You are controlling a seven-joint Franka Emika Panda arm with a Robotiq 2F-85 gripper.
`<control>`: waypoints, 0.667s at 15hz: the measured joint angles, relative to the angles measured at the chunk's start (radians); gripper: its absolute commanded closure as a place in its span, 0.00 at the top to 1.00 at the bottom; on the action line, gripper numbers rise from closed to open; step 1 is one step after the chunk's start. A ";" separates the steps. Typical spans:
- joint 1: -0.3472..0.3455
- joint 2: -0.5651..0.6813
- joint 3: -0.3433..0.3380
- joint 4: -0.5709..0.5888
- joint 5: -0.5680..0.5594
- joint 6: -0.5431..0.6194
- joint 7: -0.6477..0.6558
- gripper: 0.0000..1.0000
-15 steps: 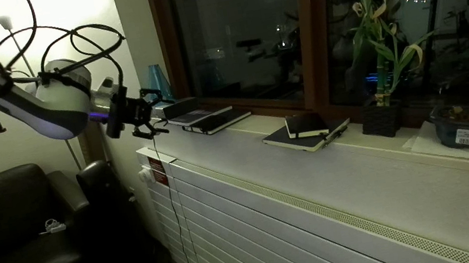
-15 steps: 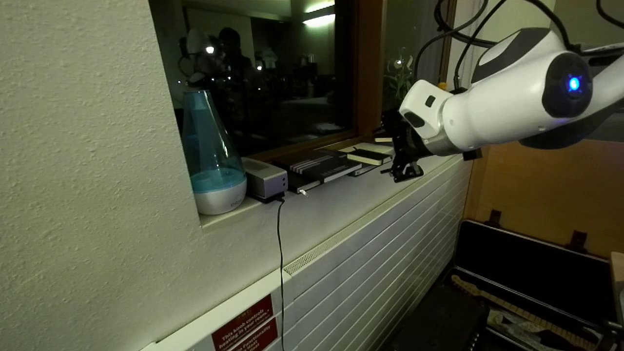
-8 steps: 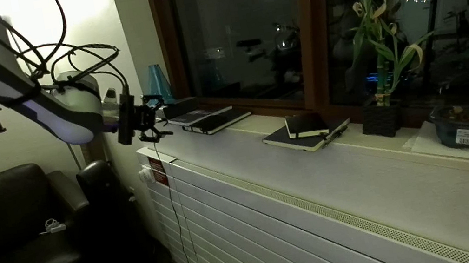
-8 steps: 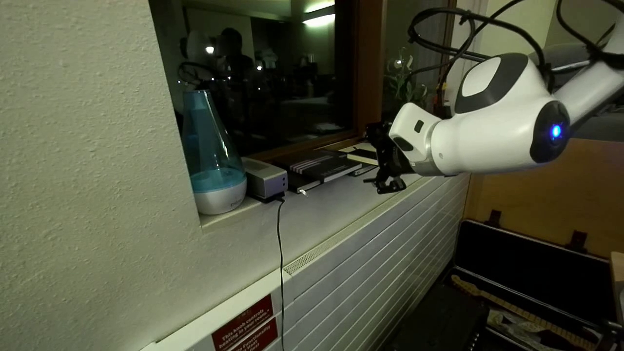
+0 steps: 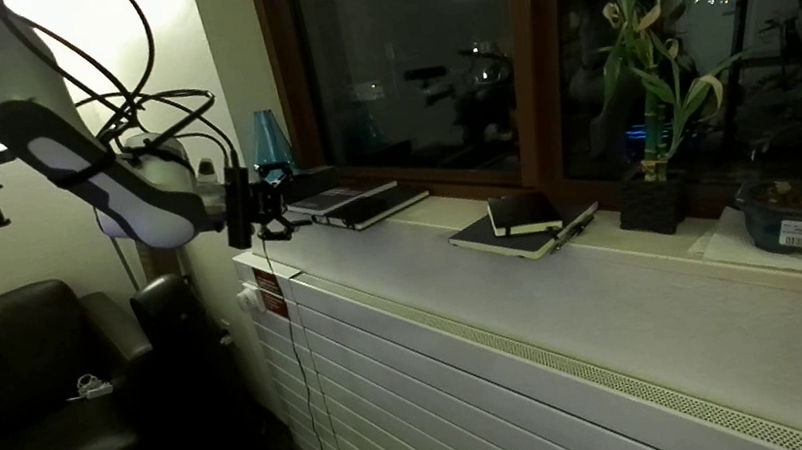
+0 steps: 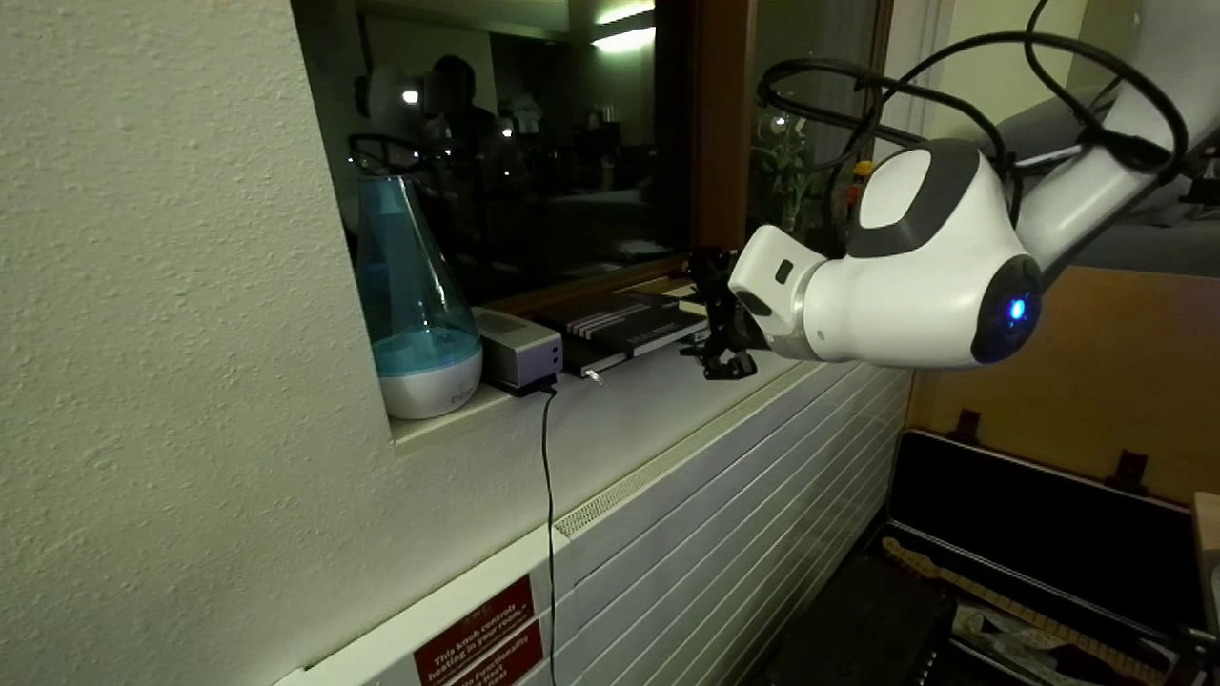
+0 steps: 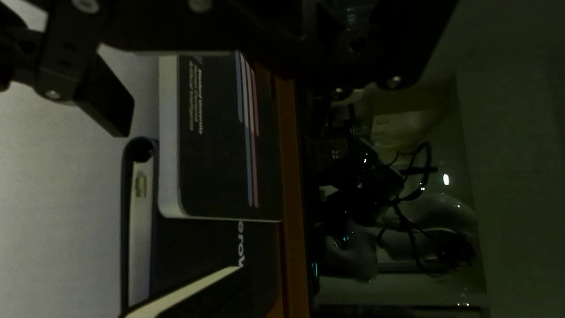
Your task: Change the position of the object
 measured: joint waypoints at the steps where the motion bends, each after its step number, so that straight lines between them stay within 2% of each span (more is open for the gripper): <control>1: -0.001 0.012 0.000 0.009 -0.011 -0.008 0.007 1.00; 10: -0.001 0.080 0.000 0.042 -0.174 -0.104 0.114 1.00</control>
